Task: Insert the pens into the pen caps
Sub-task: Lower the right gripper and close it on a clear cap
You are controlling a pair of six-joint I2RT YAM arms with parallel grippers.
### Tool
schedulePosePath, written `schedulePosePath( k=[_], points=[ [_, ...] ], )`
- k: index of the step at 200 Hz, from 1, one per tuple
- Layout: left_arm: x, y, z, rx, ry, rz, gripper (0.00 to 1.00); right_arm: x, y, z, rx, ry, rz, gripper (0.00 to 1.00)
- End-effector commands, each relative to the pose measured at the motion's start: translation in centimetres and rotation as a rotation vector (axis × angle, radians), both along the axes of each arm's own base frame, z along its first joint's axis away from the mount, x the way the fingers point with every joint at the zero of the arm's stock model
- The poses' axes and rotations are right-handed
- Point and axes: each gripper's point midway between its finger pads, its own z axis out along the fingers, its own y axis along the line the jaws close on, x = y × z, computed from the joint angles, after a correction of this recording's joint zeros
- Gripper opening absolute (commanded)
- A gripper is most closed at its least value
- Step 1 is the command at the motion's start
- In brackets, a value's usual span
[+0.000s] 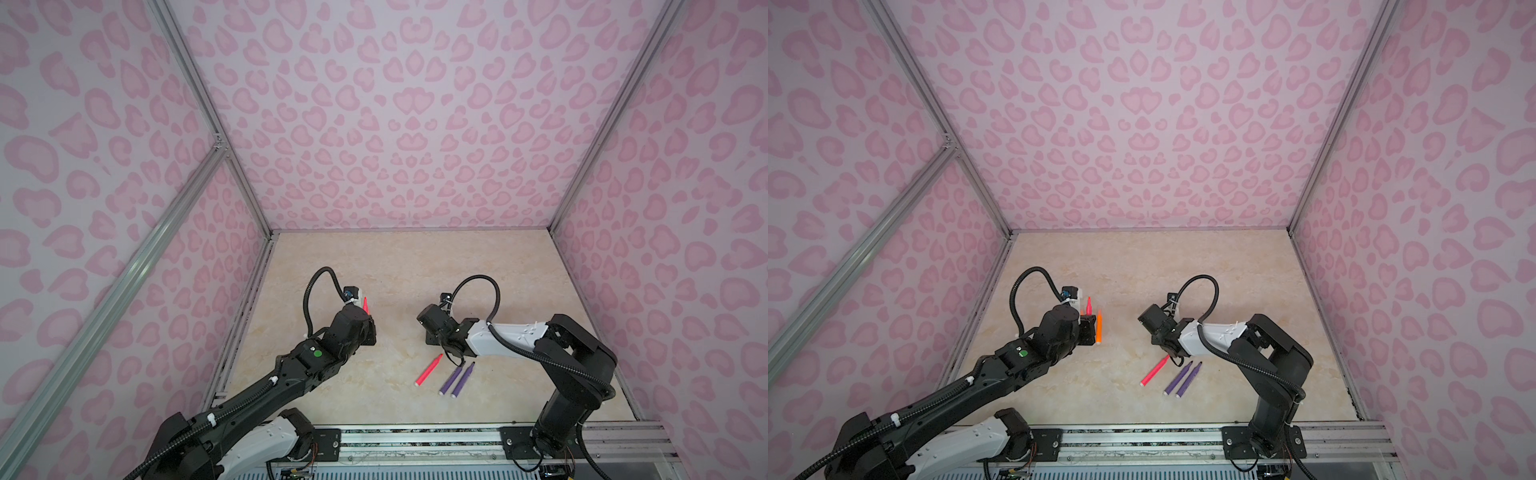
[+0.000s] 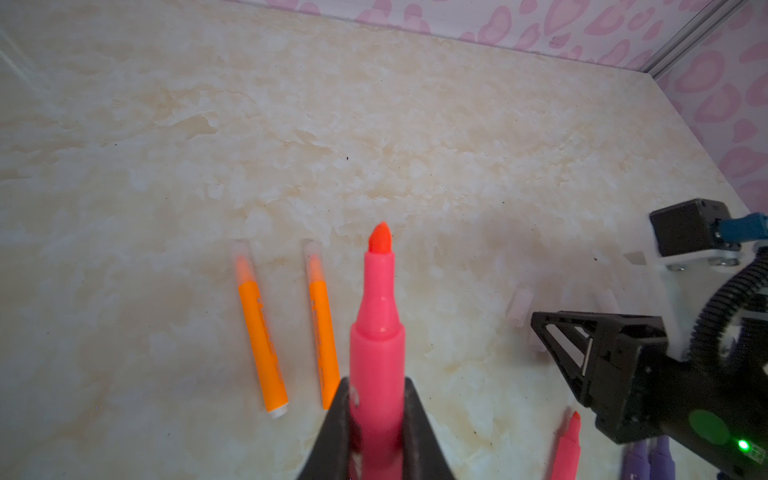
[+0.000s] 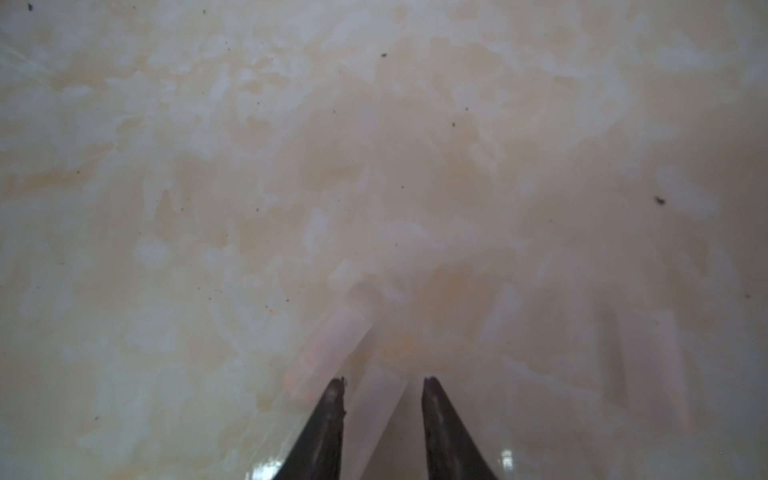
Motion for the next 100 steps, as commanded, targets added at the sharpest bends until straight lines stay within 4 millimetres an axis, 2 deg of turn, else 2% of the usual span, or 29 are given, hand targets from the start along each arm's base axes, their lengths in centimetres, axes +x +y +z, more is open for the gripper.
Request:
schedulePosePath(
  k=[1,42,77,100],
  points=[
    [0.12,-0.06,0.54,-0.014,-0.006,0.003,0.03,0.07,0.19,-0.34,0.006,0.002,-0.004,0.33],
    [0.09,-0.15,0.54,-0.016,-0.005,0.0,0.03,0.08,0.22,-0.33,0.003,0.001,-0.003,0.32],
    [0.09,-0.16,0.49,-0.016,-0.004,0.0,0.03,-0.05,0.13,-0.65,-0.003,0.008,-0.002,0.24],
    [0.12,-0.17,0.64,-0.018,-0.006,0.0,0.03,-0.16,0.07,-1.0,-0.008,0.016,-0.002,0.23]
  ],
)
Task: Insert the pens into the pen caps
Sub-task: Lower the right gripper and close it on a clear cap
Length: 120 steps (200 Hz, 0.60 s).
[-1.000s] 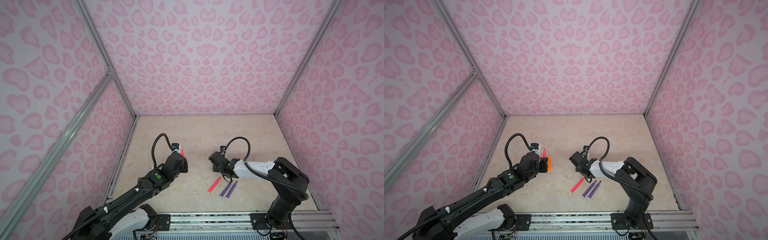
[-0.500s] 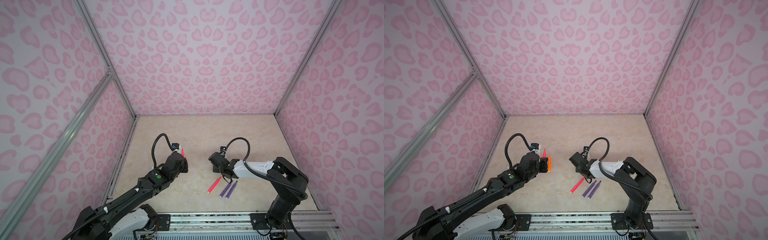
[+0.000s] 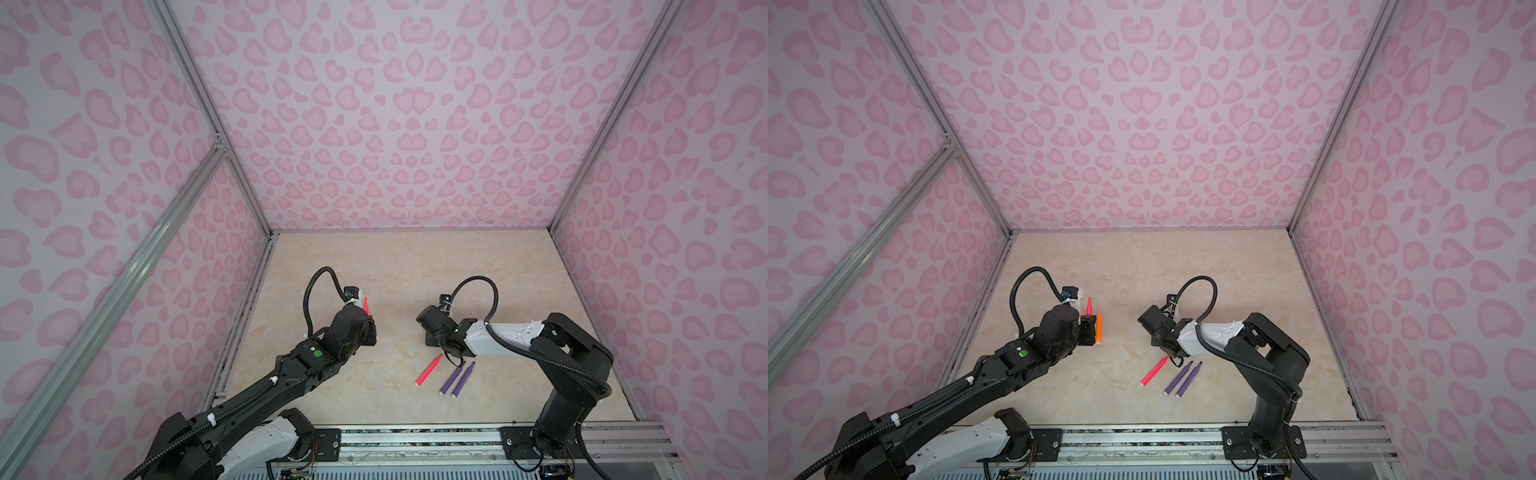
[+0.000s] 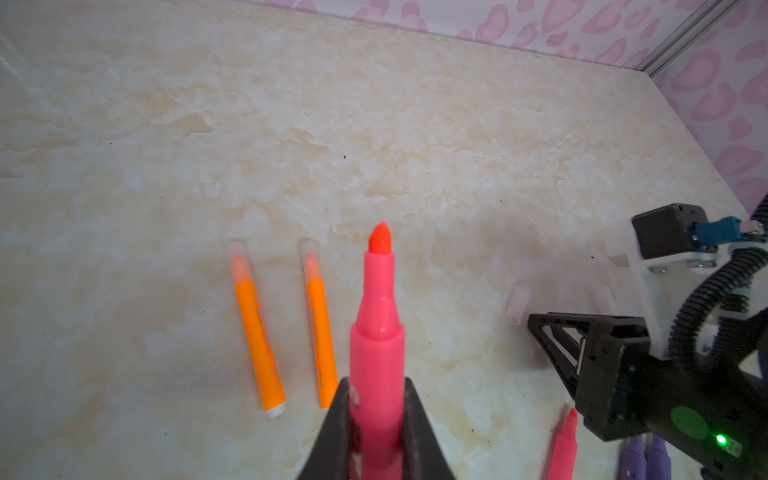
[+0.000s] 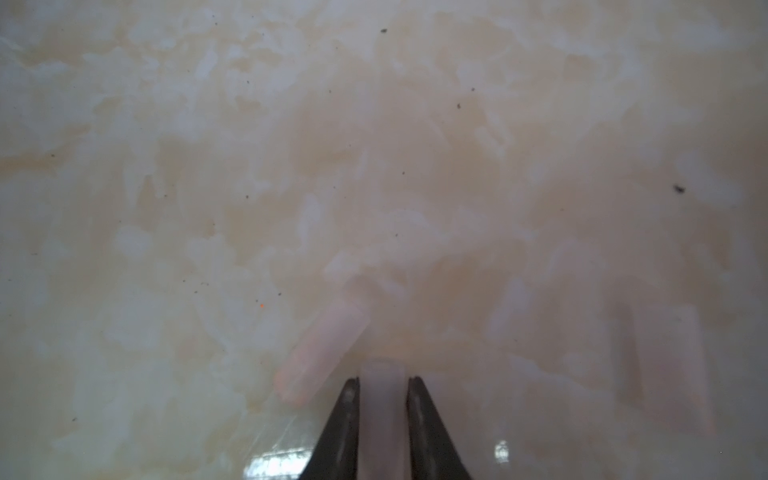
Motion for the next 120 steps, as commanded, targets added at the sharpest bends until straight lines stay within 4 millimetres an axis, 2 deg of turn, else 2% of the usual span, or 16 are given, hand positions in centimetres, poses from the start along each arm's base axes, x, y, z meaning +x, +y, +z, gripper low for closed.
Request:
schedulePosePath(
  k=[1,106,120],
  points=[
    [0.18,-0.05,0.67,-0.014,-0.009,0.006,0.03,-0.03,0.01,-0.41,-0.002,0.003,-0.006,0.23],
    [0.04,-0.15,0.82,-0.022,-0.012,-0.003,0.03,-0.15,-0.16,-0.79,-0.002,0.007,-0.014,0.24],
    [0.04,-0.14,0.78,-0.022,-0.012,-0.003,0.03,-0.21,-0.25,-0.79,-0.002,0.005,-0.015,0.22]
  ],
)
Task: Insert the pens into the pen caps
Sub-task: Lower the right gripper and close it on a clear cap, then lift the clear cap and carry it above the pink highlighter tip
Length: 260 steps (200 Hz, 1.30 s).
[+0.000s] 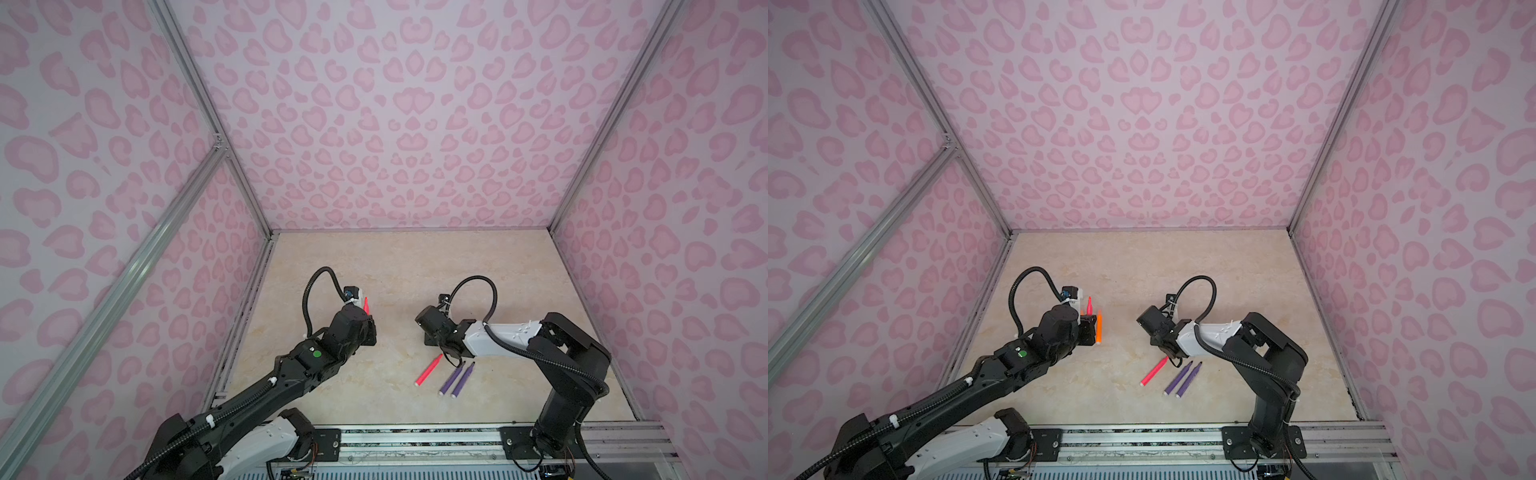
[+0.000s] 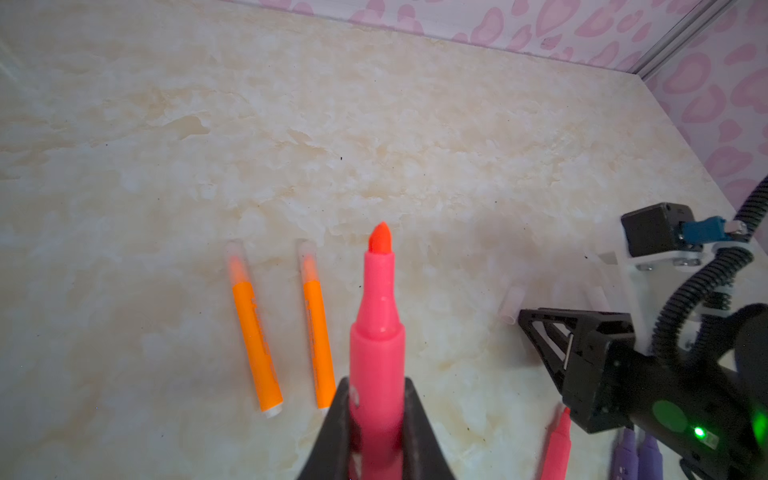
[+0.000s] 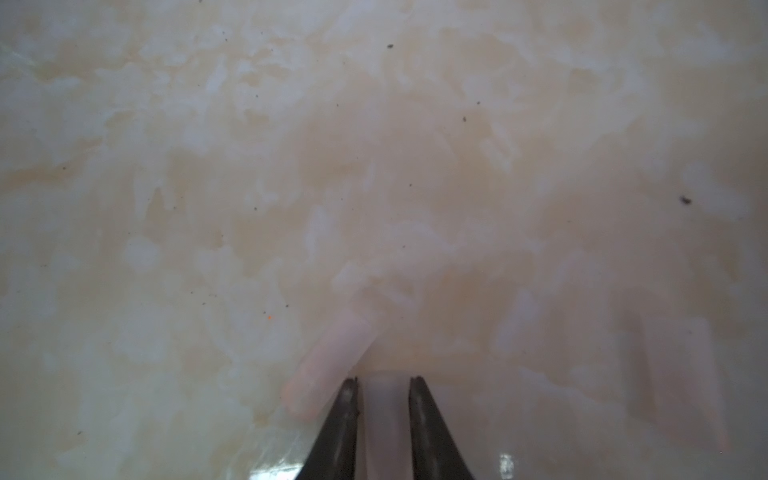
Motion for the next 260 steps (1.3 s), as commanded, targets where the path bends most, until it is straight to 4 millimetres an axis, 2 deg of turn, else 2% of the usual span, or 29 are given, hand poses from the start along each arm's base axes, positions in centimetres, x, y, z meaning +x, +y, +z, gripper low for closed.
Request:
schedulePosePath(
  k=[1,42,73,95,126,158,180,218,260],
  points=[
    [0.1,0.0,0.6,-0.013,-0.009,0.004,0.03,-0.6,-0.5,-0.7,-0.01,0.024,-0.008,0.22],
    [-0.1,-0.8,0.7,-0.035,-0.014,-0.04,0.03,-0.6,-0.7,-0.4,-0.001,0.012,-0.019,0.05],
    [-1.0,-2.7,1.7,-0.105,-0.049,-0.162,0.03,-0.2,-1.1,1.4,0.046,-0.03,-0.041,0.03],
    [-2.0,-4.7,2.7,-0.174,-0.074,-0.286,0.03,0.2,-1.5,4.8,0.093,-0.107,-0.06,0.01],
    [-3.5,-7.1,3.8,-0.213,-0.1,-0.423,0.03,0.6,-2.0,11.3,0.202,-0.248,-0.082,0.01],
    [-6.2,-10.1,5.0,-0.22,-0.15,-0.589,0.03,0.0,-1.5,17.8,0.378,-0.4,-0.034,0.0],
    [-7.4,-10.9,5.6,-0.224,-0.183,-0.642,0.03,-0.8,-0.5,21.6,0.496,-0.487,0.029,0.0],
    [-8.0,-10.8,6.3,-0.241,-0.216,-0.658,0.03,-2.3,2.4,25.3,0.578,-0.547,0.115,0.0],
    [-8.0,-10.7,6.5,-0.241,-0.225,-0.653,0.03,-3.4,6.1,27.8,0.62,-0.581,0.205,0.0]
  ],
)
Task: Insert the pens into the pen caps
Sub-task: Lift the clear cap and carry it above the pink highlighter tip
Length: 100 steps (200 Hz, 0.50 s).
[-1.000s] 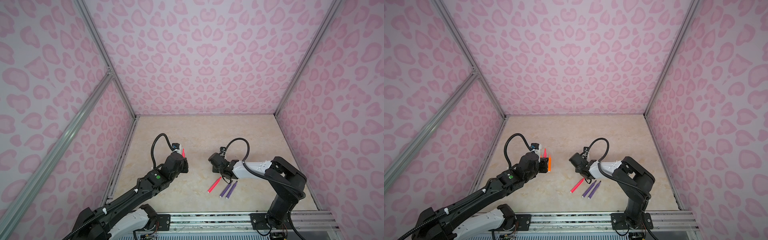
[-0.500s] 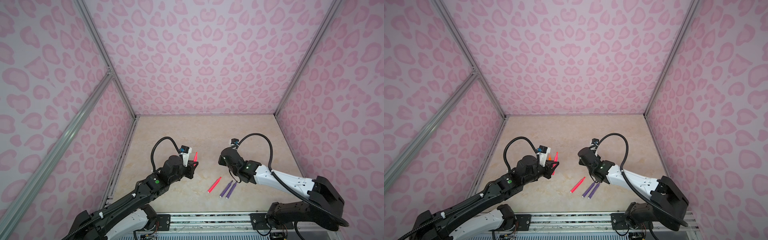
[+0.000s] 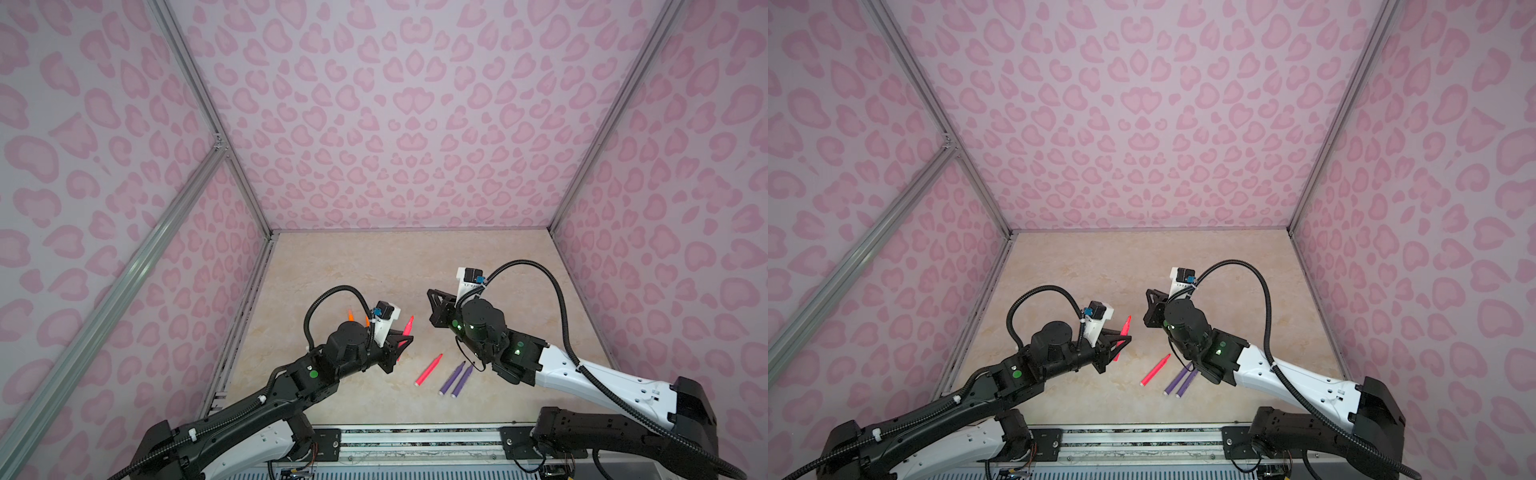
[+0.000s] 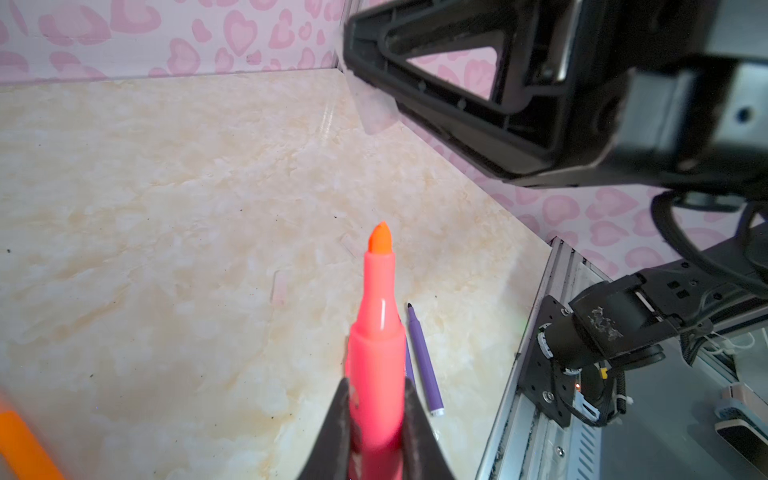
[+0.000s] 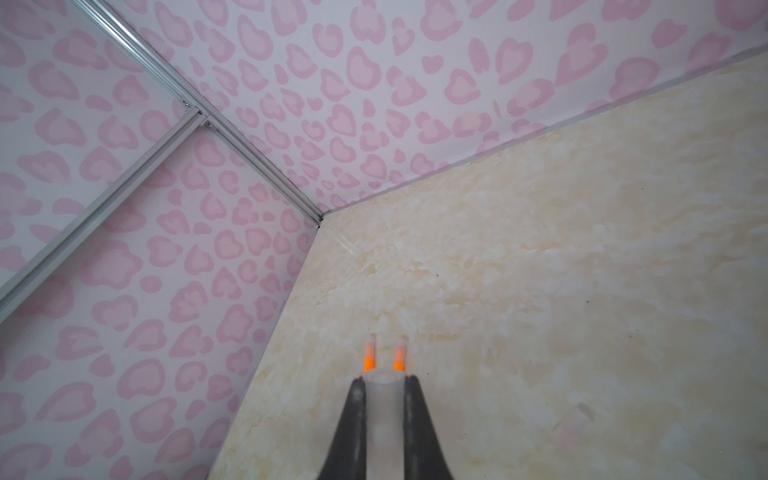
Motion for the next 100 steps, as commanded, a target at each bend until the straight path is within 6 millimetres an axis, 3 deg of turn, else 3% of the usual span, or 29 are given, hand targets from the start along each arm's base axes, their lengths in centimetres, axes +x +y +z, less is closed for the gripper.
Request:
schedulePosePath(
  k=[1,38,100],
  points=[
    [0.2,-0.2,1.1,-0.028,-0.041,-0.002,0.03,-0.2,1.5,1.9,0.025,-0.057,0.029,0.0],
    [0.5,0.0,1.0,-0.019,-0.039,0.022,0.03,-1.4,3.8,3.0,0.019,-0.098,0.081,0.0],
    [1.1,0.6,0.7,-0.008,-0.042,0.072,0.03,-2.1,4.1,1.7,0.005,-0.088,0.063,0.0]
  ],
)
